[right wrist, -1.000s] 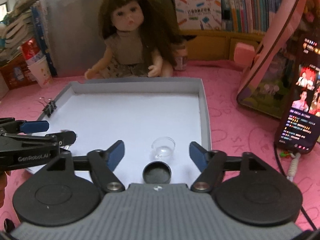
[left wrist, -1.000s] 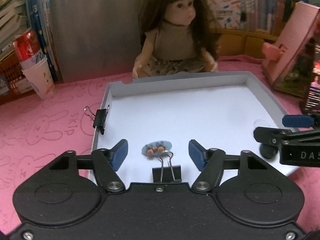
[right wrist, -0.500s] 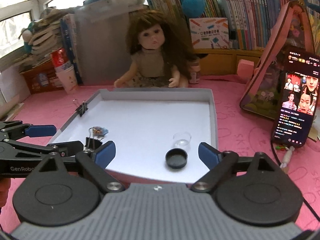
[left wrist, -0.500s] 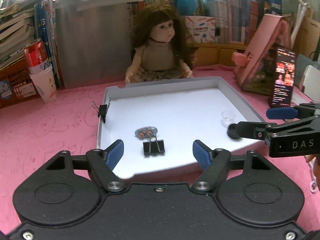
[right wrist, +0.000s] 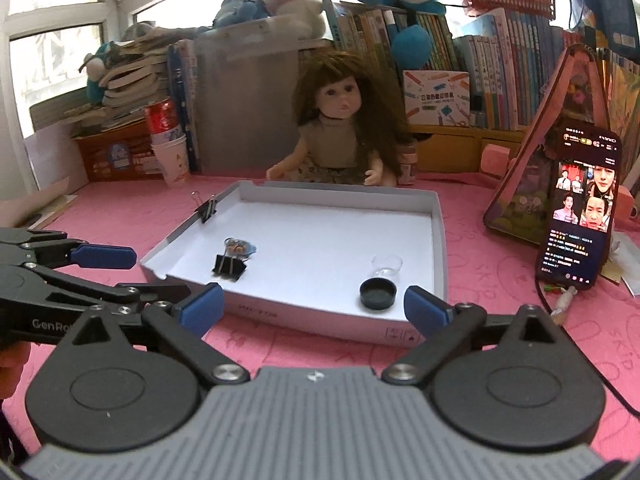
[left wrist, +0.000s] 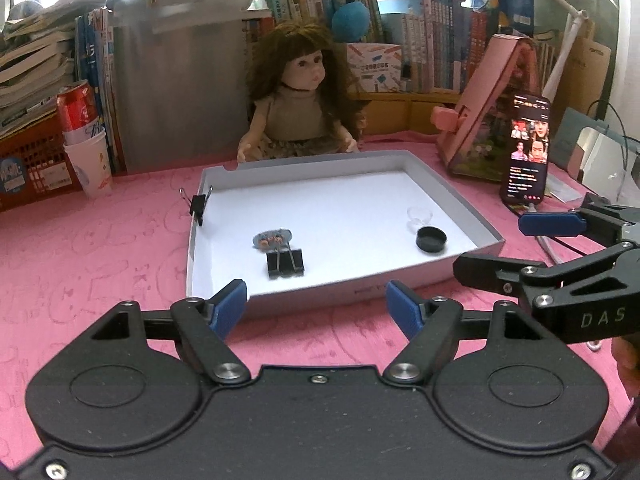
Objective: Organize rigid objects
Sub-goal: 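Withdraw both grippers from the tray back toward the remaining objects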
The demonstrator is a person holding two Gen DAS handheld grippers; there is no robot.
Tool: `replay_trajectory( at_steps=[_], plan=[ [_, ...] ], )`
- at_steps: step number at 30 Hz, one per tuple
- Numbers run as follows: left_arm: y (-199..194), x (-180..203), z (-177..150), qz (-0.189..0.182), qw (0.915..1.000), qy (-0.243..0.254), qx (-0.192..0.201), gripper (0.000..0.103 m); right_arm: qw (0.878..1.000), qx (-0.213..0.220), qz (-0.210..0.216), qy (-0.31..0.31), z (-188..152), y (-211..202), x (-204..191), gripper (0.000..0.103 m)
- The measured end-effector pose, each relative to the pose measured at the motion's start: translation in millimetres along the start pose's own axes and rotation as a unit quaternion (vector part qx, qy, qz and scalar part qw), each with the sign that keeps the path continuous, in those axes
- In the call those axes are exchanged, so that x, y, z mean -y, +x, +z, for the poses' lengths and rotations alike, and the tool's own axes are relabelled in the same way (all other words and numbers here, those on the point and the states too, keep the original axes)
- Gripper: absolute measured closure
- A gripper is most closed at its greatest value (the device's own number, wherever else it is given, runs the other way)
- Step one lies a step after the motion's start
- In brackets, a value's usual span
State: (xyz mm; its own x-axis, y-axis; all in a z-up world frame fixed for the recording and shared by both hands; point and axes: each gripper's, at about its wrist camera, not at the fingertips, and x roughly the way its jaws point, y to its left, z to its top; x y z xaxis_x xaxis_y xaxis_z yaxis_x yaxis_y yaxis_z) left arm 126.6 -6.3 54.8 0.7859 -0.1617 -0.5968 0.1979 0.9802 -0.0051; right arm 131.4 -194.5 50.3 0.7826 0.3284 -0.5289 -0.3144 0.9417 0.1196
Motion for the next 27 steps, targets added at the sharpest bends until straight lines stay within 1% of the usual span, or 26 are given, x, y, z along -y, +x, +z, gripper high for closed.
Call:
replay_trajectory(
  at_steps=[8, 19, 27],
  plan=[
    [-9, 0, -10, 0.0, 1.0, -0.005, 0.001, 0.028, 1.0, 0.008, -0.004, -0.017, -13, -13, -10, 0.001],
    [-20, 0, -19, -0.005, 0.9999, -0.01, 0.004, 0.028, 0.999, 0.015, -0.014, -0.041, -22, -26, -16, 0.001],
    [-24, 0, -27, -0.009, 0.9999, -0.012, -0.001, 0.028, 0.999, 0.013, -0.017, -0.045, -28, -31, -17, 0.0]
  ],
)
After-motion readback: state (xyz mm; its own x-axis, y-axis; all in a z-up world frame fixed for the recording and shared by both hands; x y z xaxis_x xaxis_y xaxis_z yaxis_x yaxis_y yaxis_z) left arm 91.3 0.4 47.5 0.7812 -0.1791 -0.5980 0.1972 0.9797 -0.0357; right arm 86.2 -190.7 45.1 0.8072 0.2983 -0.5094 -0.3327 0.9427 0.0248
